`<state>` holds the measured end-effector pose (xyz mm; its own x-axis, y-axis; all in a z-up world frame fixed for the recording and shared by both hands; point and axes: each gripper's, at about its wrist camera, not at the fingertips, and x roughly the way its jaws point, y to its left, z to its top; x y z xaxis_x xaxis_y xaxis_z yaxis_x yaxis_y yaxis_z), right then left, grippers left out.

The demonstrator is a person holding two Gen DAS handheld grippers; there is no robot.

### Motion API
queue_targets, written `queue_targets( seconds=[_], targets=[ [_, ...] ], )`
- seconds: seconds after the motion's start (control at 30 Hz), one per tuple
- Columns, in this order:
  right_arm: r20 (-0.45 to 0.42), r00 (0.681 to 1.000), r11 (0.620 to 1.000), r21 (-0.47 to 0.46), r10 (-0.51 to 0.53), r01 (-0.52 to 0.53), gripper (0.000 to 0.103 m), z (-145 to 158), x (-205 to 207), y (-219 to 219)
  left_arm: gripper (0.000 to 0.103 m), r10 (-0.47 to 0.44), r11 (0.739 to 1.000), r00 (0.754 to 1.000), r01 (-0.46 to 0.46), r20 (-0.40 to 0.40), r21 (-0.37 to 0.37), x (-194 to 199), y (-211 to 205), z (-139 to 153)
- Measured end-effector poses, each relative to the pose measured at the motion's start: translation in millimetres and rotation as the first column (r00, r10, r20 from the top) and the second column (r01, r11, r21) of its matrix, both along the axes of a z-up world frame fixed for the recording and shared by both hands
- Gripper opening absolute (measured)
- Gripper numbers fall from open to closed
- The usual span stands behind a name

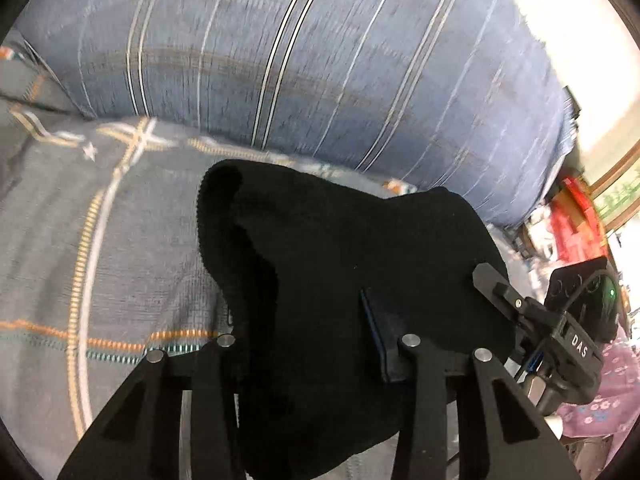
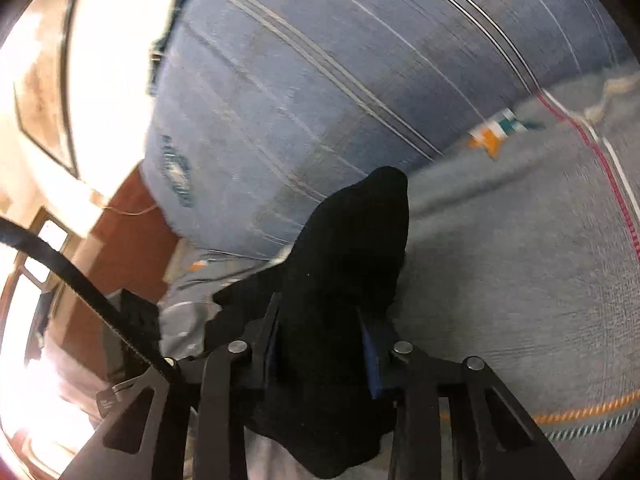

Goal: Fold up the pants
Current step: 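Lift and straighten the folded pants with both grippers, then lower them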

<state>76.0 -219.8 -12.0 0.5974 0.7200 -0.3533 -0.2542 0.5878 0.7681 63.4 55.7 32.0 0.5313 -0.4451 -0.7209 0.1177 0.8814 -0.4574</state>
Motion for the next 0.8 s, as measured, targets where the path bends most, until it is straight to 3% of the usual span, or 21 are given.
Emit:
queue_targets(
  seconds=[0.17, 0.3, 0.5, 0.6, 0.67, 0.8],
  targets=[
    [0.125, 0.992, 1.0, 0.004, 0.007, -0.008, 0.036, 45.0, -32.4, 1.0, 0.039, -0.009, 0.999, 0.997, 0.013, 0.079, -0.04, -19.7, -5.4, 42.7],
    [0.167, 0.985, 0.998, -0.051, -0.039, 0.048, 0.035, 64.3, -52.7, -15.5, 0.039, -0.037, 0.999, 0.996, 0.04, 0.087, -0.026, -19.3, -27.4, 49.0],
    [0.088, 0.988, 0.988, -0.086, -0.124, 0.131, 0.035, 34.1, -45.7, -45.5, 0.039, -0.034, 0.999, 0.999, 0.034, 0.003, -0.039, 4.0, -60.8, 5.1],
    [0.028, 0.99, 0.984, -0.111, -0.14, 0.142, 0.035, 15.2, -28.6, -52.7, 0.04, -0.015, 1.0, 0.998, 0.015, -0.055, -0.003, 14.2, -68.5, -21.9],
    [-0.027, 0.992, 0.98, -0.158, -0.126, 0.12, 0.038, 2.9, -16.1, -49.4, 0.046, 0.022, 0.999, 0.994, -0.018, -0.108, 0.035, 20.7, -66.1, -41.9],
    [-0.121, 0.978, 0.957, -0.258, -0.17, 0.135, 0.051, -14.8, -9.4, -50.1, 0.048, 0.017, 0.995, 0.987, -0.032, -0.161, -0.092, 14.6, -41.7, -42.5]
  ],
)
